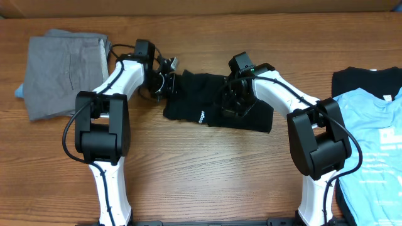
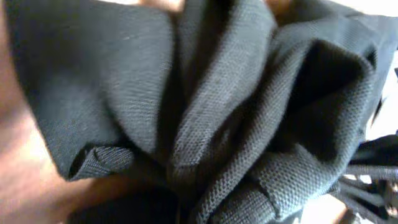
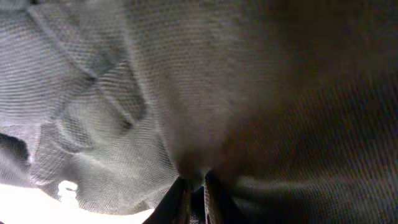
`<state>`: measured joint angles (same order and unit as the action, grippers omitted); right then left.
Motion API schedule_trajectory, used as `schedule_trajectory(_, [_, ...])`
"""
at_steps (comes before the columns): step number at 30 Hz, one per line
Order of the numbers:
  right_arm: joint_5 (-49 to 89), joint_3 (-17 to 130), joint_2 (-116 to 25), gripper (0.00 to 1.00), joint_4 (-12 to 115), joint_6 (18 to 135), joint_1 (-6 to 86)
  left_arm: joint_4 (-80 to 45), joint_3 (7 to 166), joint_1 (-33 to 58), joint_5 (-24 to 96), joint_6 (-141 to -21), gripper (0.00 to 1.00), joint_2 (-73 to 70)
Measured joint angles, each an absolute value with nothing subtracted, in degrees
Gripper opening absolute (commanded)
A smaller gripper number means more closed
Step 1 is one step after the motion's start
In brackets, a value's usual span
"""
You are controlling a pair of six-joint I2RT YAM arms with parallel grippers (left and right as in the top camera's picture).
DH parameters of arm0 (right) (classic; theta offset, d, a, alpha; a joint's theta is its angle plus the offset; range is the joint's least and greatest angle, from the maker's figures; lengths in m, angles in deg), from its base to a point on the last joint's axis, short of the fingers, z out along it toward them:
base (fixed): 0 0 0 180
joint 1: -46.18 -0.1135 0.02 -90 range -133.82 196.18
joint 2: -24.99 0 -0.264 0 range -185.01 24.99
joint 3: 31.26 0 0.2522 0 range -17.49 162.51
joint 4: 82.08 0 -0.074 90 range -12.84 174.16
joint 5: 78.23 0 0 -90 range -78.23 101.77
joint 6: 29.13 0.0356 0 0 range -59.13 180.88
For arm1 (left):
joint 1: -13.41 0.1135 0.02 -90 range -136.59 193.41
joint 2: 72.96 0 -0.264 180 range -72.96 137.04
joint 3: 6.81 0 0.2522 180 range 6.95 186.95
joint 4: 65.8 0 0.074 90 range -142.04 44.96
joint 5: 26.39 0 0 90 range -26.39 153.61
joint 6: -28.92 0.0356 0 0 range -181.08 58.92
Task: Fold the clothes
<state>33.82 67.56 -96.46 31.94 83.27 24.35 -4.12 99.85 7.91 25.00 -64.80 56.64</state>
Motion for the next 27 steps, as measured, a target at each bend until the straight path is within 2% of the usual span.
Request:
schedule_trajectory(9, [32.5, 66.8, -89.1, 0.12, 27.5, 82.1, 24.6, 11.0, 103.9, 17.7, 31.8, -62.5, 0.04, 53.8])
schedule_trajectory(14, [32.4, 66.8, -81.7, 0.13, 27.5, 81.8, 25.3, 14.2, 107.0, 20.6, 36.0, -62.4, 0.04, 46.8])
schedule_trajectory(21, [31.6, 66.8, -80.9, 0.13, 27.5, 81.8, 25.5, 14.5, 108.3, 13.1, 38.5, -64.2, 0.04, 40.5])
schedule_trajectory(27, [30.6, 66.8, -80.9, 0.13, 27.4, 81.8, 25.5, 14.9, 108.3, 2.2, 47.4, -67.2, 0.06, 40.7])
